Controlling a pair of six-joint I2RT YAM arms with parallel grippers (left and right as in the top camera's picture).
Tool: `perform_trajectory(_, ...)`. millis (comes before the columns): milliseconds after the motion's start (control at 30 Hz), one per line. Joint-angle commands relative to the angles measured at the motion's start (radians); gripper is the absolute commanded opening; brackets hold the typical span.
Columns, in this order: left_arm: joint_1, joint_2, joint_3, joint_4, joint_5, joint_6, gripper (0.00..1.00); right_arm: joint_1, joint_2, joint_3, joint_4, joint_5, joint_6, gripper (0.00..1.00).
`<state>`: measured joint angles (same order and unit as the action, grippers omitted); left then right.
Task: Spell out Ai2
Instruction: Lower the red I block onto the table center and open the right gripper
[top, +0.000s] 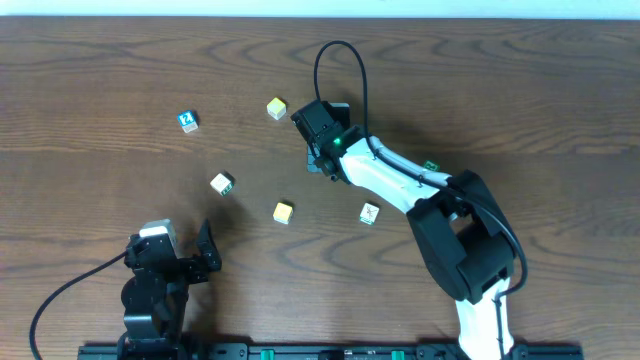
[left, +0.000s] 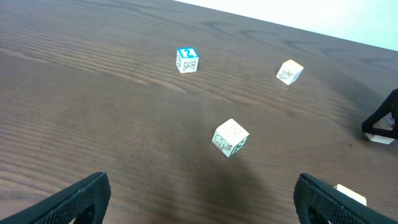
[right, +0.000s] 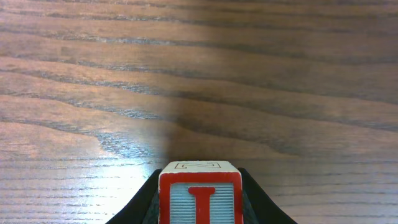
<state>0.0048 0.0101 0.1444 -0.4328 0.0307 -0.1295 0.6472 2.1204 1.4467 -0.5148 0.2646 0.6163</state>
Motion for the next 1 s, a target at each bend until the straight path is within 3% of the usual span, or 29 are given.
perform_trajectory(0,0.002,-0.006,-0.019,-0.001,0.006,0.014,0.95,0.009,0.026,0.017,-0.005,-0.015,-0.004,0.13)
perform_trajectory(67,0.002,-0.006,-0.019,-0.001,0.006,0.014,0.95,0.011,0.027,0.017,-0.005,-0.014,-0.004,0.21)
perform_trajectory(167,0.002,-0.006,-0.019,-0.001,0.006,0.014,0.95,0.012,0.027,0.017,-0.002,-0.014,-0.004,0.22)
perform_trajectory(233,0.002,-0.006,-0.019,-0.001,0.006,0.014,0.96,0.013,0.027,0.017,-0.002,-0.014,-0.004,0.38)
perform_trajectory(367,0.002,-0.006,-0.019,-0.001,0.006,0.014,0.95,0.014,0.027,0.017,-0.001,-0.014,-0.004,0.49)
perform_trajectory(600,0.002,-0.006,-0.019,-0.001,0.006,0.014,0.95,0.014,0.027,0.028,0.009,-0.007,-0.012,0.5)
perform_trajectory(967,0.002,-0.006,-0.019,-0.001,0.006,0.014,0.95,0.014,0.027,0.045,-0.002,0.027,-0.045,0.4)
